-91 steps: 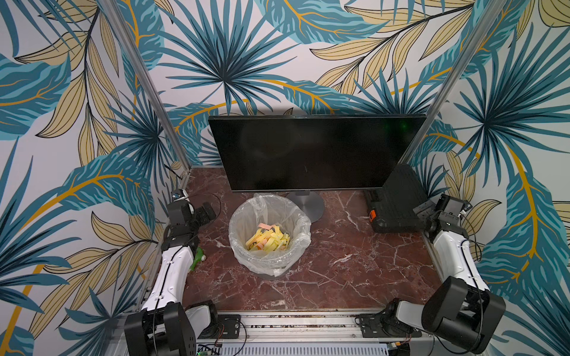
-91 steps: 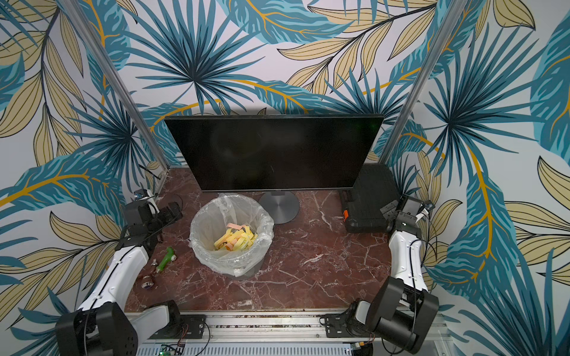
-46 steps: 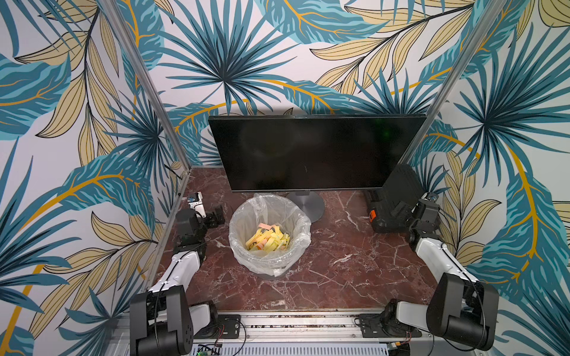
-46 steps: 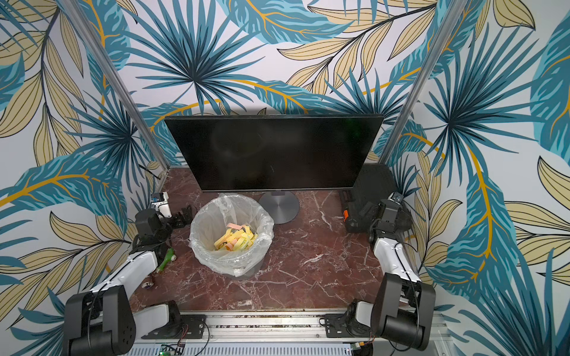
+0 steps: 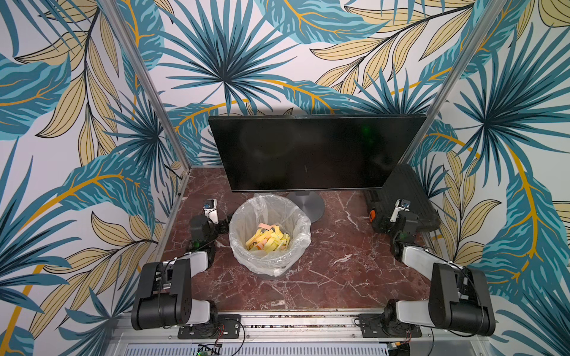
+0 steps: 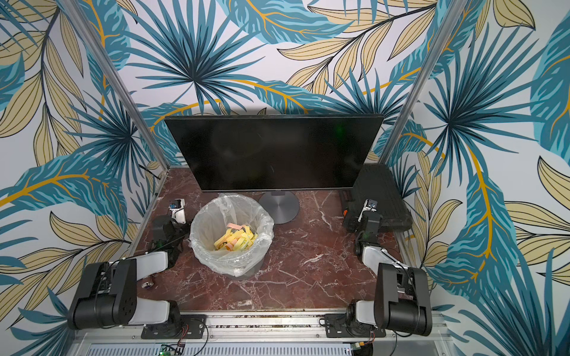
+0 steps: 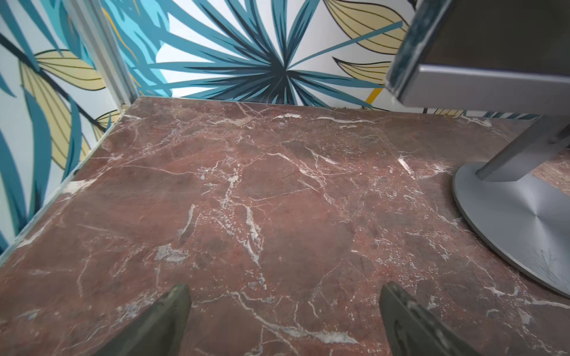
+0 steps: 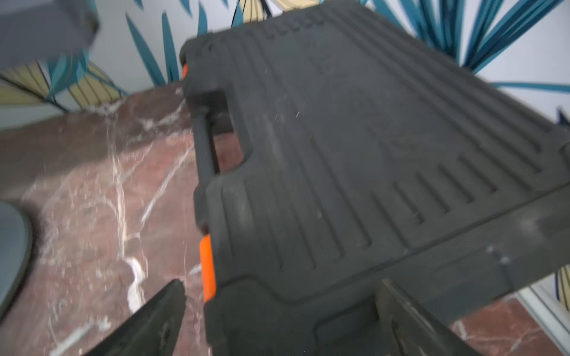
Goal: Remove the sticky note from the monitor
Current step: Reset both arms
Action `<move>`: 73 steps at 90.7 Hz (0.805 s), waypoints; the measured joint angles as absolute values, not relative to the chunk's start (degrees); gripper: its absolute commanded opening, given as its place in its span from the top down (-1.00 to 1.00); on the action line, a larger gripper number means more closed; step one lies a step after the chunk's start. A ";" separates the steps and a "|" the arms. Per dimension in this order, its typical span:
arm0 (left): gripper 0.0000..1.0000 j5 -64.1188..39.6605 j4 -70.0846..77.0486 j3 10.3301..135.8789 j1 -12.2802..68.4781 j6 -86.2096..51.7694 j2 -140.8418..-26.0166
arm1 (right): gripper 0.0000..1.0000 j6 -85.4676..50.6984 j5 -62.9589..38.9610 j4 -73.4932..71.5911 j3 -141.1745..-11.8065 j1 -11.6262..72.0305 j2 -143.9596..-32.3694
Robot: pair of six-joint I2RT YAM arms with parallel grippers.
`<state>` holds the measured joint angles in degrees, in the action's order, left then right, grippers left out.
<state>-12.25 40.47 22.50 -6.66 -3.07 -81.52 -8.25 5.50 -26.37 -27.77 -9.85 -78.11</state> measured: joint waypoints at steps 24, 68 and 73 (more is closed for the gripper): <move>-1.00 -11.99 42.09 23.27 -3.11 0.27 -83.99 | -0.99 -5.76 5.30 -32.93 -27.53 -3.88 -78.37; -1.00 -11.53 48.21 21.43 -0.47 4.60 -87.48 | -0.99 -1.69 5.52 -48.01 -24.10 0.47 -86.59; -1.00 -11.03 48.16 21.54 -0.38 4.62 -87.46 | -0.99 -1.65 5.50 -48.21 -24.10 0.47 -86.59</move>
<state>-11.03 48.16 21.54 -0.38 4.62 -87.46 -1.65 5.50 -48.21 -24.10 0.47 -86.59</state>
